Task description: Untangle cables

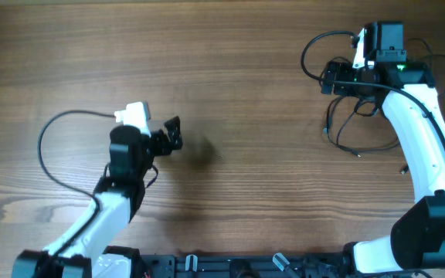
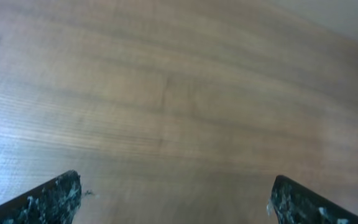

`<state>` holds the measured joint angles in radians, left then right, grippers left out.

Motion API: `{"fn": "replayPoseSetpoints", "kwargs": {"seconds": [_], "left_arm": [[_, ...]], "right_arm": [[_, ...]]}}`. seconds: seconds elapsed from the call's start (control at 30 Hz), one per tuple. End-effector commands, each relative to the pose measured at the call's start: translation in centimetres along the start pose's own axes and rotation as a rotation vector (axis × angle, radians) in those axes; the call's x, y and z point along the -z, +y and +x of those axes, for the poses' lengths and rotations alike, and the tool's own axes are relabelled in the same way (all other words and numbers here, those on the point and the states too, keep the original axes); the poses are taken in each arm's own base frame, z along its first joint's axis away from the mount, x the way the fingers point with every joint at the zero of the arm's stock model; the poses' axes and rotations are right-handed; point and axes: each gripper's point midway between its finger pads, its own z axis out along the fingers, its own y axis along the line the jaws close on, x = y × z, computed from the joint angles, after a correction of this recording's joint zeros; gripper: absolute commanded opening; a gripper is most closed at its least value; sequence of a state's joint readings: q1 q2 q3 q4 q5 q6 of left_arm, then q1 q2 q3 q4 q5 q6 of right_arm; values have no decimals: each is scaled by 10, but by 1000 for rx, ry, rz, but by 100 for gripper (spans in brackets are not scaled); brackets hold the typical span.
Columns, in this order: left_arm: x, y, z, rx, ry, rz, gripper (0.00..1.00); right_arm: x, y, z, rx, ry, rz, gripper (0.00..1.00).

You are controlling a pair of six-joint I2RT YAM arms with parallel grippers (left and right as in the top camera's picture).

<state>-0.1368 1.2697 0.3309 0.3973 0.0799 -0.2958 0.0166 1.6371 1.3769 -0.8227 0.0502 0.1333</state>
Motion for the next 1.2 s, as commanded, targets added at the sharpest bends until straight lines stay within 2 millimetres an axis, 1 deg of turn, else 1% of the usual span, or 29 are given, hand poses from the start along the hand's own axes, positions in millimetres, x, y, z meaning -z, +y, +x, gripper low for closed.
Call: {"fn": "replayPoseSetpoints", "kwargs": {"seconds": [0.0, 0.1, 0.3, 0.47, 0.57, 0.67, 0.73, 0.83, 0.93, 1.0, 1.13, 1.17], "left_arm": [[19, 18, 26, -14, -10, -18, 100], [28, 27, 40, -4, -14, -32, 100], [45, 39, 62, -5, -28, -63, 100], [53, 43, 69, -2, 2, -89, 100], [61, 48, 80, 1, 42, -115, 100], [67, 52, 80, 0, 36, -137, 100], [75, 52, 76, -3, 8, -143, 100], [84, 39, 45, -79, -132, -97, 100], [95, 30, 22, -108, -243, -64, 100], [103, 24, 9, -168, -308, -49, 100], [117, 17, -10, -284, -411, -49, 100], [120, 17, -13, -285, -432, -53, 100]], "right_arm": [[-2, -4, -2, -1, -1, 19, 100], [-2, -4, -2, -1, -1, 19, 100], [-2, -4, -2, -1, -1, 19, 100], [-2, -4, -2, -1, -1, 19, 100], [-2, -4, -2, -1, -1, 19, 100], [-2, -4, -2, -1, -1, 19, 100], [-2, -4, -2, -1, -1, 19, 100], [-2, -4, -2, -1, -1, 19, 100], [-2, -4, -2, -1, -1, 19, 100], [-2, -4, -2, -1, -1, 19, 100], [-2, -4, -2, -1, -1, 19, 100], [-2, -4, -2, -1, -1, 19, 100]]}}
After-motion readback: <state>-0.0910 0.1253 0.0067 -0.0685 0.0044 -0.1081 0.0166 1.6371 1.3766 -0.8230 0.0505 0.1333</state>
